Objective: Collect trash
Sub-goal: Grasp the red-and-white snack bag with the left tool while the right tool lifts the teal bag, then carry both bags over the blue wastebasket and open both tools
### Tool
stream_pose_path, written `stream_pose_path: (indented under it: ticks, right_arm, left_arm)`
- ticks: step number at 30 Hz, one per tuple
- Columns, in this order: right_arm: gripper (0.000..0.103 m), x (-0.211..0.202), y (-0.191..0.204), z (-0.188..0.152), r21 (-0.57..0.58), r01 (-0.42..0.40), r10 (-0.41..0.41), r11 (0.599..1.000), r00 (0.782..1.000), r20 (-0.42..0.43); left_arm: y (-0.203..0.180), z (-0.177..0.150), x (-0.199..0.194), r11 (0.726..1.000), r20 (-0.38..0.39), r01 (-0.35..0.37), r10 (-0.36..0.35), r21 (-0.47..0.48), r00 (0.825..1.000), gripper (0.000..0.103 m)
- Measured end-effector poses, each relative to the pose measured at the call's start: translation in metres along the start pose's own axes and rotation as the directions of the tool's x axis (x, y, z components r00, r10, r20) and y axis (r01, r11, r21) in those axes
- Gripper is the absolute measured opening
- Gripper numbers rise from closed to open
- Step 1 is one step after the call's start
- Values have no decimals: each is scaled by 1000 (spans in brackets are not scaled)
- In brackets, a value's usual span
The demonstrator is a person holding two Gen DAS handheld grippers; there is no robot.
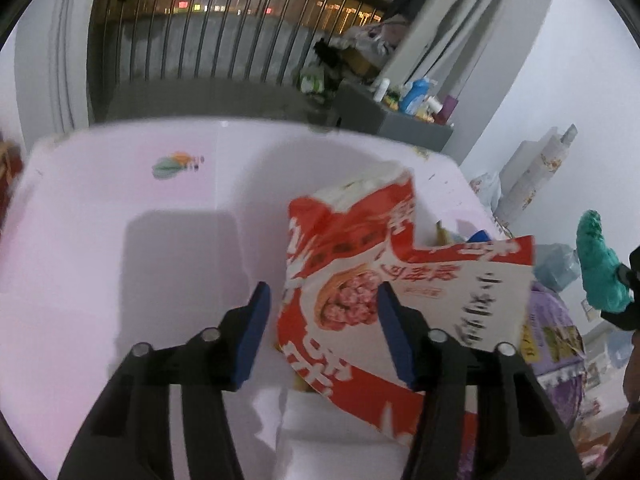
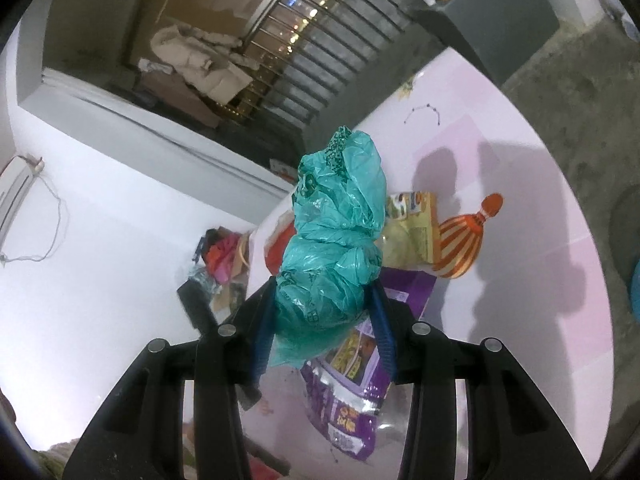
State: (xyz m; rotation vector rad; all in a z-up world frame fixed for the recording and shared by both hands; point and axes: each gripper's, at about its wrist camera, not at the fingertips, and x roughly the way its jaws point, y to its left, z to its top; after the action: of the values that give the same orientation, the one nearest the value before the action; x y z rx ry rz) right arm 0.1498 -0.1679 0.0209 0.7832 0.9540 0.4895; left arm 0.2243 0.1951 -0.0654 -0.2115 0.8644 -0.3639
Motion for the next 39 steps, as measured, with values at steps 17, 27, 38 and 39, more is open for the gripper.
stream_pose_path:
  ticks: [17,27,38,39]
  right_arm:
    - [40,-18,-3,0,31,-17,15,999,999,44]
    - [40,-84,-31,-11,64,-53,40,997,980,197]
    - [41,-205,-138,-69,314,81,-222,946,867,447]
    - [41,-218,-153,-78,357,94,-265,929,844,467]
  left_arm:
    - [-1,17,-38,999,120,39,-36,-21,992,8]
    - [-85,59,-132,990,318,73,-108,118,942,7]
    - [-310,66,-71,860,29,227,-269,456,963,7]
    - [-332,62,-59,838,1,219,-253,500,967,7]
